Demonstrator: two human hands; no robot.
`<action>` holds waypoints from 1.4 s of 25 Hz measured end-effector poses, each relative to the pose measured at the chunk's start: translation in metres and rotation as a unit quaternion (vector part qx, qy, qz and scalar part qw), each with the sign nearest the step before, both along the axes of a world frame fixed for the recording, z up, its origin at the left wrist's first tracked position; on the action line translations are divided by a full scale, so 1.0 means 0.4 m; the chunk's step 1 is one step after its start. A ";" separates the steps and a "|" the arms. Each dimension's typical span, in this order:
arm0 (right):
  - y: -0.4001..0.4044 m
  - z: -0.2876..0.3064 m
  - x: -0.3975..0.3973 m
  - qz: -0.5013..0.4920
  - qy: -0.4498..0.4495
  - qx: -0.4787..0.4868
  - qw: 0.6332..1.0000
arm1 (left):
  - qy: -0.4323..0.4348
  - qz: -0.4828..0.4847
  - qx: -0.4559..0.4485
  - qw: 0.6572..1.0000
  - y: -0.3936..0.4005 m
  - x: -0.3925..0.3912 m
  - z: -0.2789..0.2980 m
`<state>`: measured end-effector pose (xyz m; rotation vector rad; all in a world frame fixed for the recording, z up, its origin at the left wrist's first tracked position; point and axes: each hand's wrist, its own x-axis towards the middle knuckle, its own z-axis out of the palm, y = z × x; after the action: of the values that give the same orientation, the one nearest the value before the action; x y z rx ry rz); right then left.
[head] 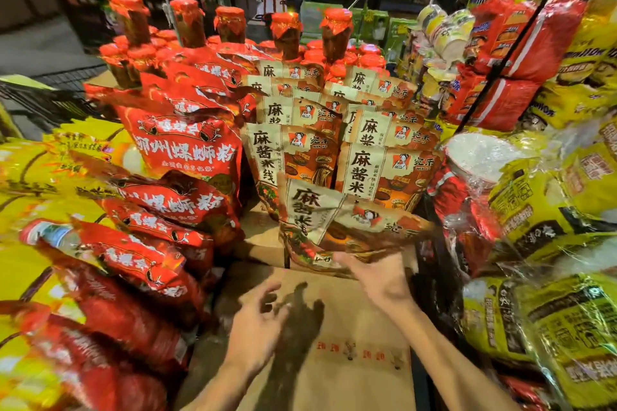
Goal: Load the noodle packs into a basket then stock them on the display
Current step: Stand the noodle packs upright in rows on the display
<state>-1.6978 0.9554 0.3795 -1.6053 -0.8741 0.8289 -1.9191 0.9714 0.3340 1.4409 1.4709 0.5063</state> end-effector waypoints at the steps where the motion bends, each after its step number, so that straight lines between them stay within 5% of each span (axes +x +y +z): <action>1: 0.025 0.007 -0.010 0.011 0.002 0.018 1.000 | 0.099 -0.064 0.048 0.992 0.007 0.006 -0.045; 4: 0.083 -0.011 -0.040 0.040 0.000 0.016 0.999 | 0.315 -0.190 0.048 0.929 0.025 0.011 -0.149; 7: 0.145 -0.029 -0.066 0.054 0.003 0.018 0.998 | 0.370 -0.230 0.042 0.899 0.048 0.022 -0.174; 17: 0.255 -0.100 -0.083 -0.002 -0.039 -0.070 0.997 | 0.375 -0.237 0.060 0.895 0.057 0.013 -0.196; 35: 0.276 -0.143 -0.124 0.014 -0.031 -0.065 0.997 | 0.380 -0.268 0.049 0.884 0.061 0.014 -0.196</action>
<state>-1.7472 1.0657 0.3224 -1.7439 -0.9037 0.8748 -1.9135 0.9959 0.2555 2.1731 1.5196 -0.3925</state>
